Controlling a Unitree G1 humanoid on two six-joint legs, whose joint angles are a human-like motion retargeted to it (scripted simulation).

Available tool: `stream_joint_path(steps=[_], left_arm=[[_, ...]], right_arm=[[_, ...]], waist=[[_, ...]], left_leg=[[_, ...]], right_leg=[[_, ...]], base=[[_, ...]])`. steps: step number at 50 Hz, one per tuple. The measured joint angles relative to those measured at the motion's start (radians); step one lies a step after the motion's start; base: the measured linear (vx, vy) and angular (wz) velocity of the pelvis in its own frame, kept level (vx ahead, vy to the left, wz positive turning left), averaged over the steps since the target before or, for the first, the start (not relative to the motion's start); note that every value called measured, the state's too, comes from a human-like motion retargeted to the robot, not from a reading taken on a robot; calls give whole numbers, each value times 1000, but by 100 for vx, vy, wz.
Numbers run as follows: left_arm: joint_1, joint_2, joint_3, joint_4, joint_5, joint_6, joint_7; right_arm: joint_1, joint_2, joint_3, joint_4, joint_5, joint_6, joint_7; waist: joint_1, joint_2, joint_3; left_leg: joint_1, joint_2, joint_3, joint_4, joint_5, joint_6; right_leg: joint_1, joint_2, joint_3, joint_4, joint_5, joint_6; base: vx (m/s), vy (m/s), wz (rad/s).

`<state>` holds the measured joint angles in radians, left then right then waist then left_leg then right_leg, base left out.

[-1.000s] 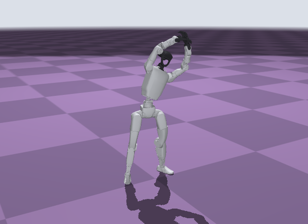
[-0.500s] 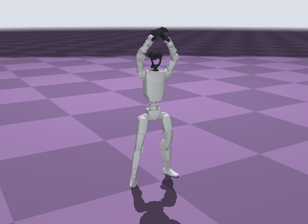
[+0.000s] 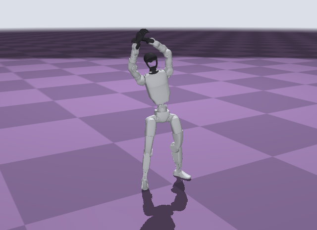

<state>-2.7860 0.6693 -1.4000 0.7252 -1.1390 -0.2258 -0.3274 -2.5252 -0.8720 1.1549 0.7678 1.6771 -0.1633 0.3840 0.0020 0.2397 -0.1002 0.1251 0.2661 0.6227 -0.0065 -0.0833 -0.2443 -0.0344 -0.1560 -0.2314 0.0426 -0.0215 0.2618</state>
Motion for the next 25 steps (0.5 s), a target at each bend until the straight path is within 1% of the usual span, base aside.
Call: stream_joint_path(steps=[10,20,25], left_arm=[[-5,-50,0,-8,-23,34,-36],[-12,-82,0,2,-53,44,-60],[-3,-103,0,-3,-69,39,-73]], right_arm=[[65,-59,-73,-33,10,2,19],[81,-80,-140,-43,-77,-8,7],[108,-99,-160,-63,-104,-27,2]], waist=[[-88,82,9],[-147,165,22],[-177,205,35]], left_leg=[[-8,7,-8,0,12,-6],[-21,-1,-9,-4,25,-17],[-32,-17,-11,-9,32,-17]], right_leg=[[1,4,-10,0,-11,0],[-6,-2,-12,-10,-14,0],[-15,-15,-12,-14,-13,0]], base=[[1,-2,1],[0,0,0],[0,0,0]])
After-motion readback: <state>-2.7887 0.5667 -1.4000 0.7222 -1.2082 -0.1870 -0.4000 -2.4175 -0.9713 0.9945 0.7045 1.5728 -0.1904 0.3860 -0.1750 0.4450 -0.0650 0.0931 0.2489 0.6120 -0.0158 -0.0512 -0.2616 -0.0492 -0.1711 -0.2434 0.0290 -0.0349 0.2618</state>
